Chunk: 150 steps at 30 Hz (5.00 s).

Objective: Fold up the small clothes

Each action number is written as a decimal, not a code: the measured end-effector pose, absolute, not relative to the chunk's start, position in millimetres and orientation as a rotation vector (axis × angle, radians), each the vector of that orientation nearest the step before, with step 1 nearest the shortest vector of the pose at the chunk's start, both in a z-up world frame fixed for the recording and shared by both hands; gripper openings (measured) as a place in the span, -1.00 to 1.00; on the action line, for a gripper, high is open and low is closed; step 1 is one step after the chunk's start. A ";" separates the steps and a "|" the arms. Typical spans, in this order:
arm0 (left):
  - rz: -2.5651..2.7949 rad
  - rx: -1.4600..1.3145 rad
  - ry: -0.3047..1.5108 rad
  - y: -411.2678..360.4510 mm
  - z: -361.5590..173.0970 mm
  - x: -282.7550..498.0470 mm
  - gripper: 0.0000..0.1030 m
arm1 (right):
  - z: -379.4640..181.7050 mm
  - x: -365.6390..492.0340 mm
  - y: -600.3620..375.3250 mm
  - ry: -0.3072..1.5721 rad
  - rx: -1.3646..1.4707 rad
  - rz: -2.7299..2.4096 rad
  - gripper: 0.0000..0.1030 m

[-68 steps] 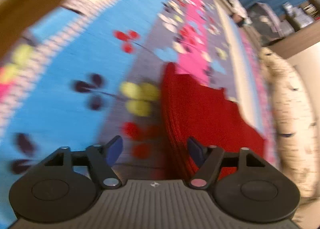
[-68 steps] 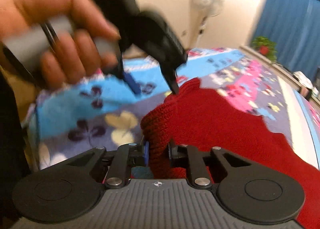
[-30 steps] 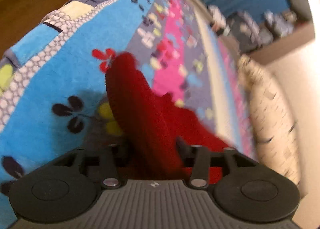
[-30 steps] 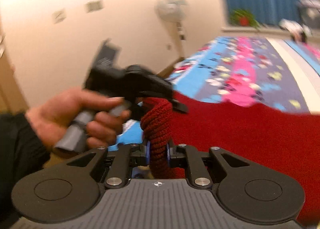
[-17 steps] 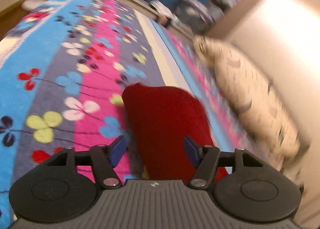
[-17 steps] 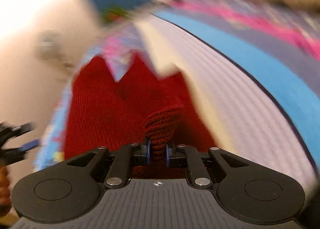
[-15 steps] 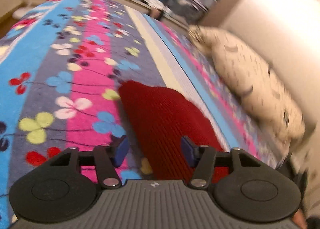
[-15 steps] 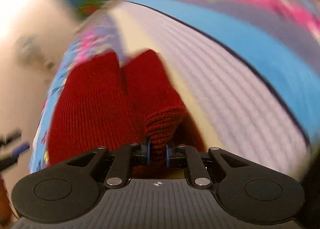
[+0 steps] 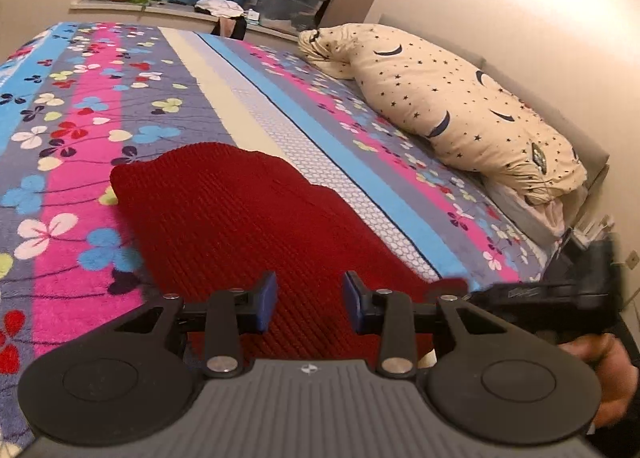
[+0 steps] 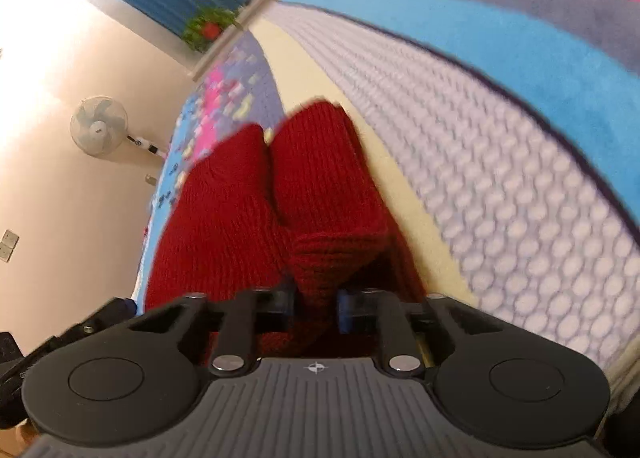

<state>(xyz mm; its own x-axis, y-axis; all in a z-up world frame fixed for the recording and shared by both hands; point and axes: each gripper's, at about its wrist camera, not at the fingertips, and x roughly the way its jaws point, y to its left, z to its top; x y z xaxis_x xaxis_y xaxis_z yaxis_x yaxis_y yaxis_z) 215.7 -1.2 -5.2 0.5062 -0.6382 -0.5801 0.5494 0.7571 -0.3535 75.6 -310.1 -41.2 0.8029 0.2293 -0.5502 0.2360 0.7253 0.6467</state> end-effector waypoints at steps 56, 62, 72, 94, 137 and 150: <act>-0.857 0.238 0.904 -29.0 -38.3 216.9 -0.61 | -61.4 275.6 -296.2 0.791 0.478 -0.078 -0.70; -0.850 0.246 0.910 -29.1 -38.6 216.8 -0.60 | -6.3 240.2 -300.4 0.711 0.414 -0.022 -0.47; -0.826 0.281 0.900 -35.6 -38.2 211.1 -0.60 | -41.3 165.1 -288.0 0.942 0.095 0.211 -0.16; -0.830 0.323 0.920 -30.8 -38.6 190.8 -0.32 | -40.2 138.9 -323.5 0.955 0.301 0.264 -0.10; -0.558 -0.272 0.626 40.4 -2.4 349.8 0.32 | -42.4 282.4 -304.5 0.637 0.641 0.359 -0.35; -0.242 -0.110 0.656 88.8 -13.4 378.7 0.54 | -64.5 361.7 -280.9 0.838 0.455 0.147 -0.18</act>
<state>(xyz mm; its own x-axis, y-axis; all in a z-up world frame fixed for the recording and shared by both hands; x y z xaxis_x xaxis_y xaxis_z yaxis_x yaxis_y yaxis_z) 378.7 88.8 -13.4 0.7655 -0.2573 -0.5898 0.1880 0.9660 -0.1774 361.7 -280.9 -64.5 0.6654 0.3016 -0.6829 0.0506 0.8944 0.4444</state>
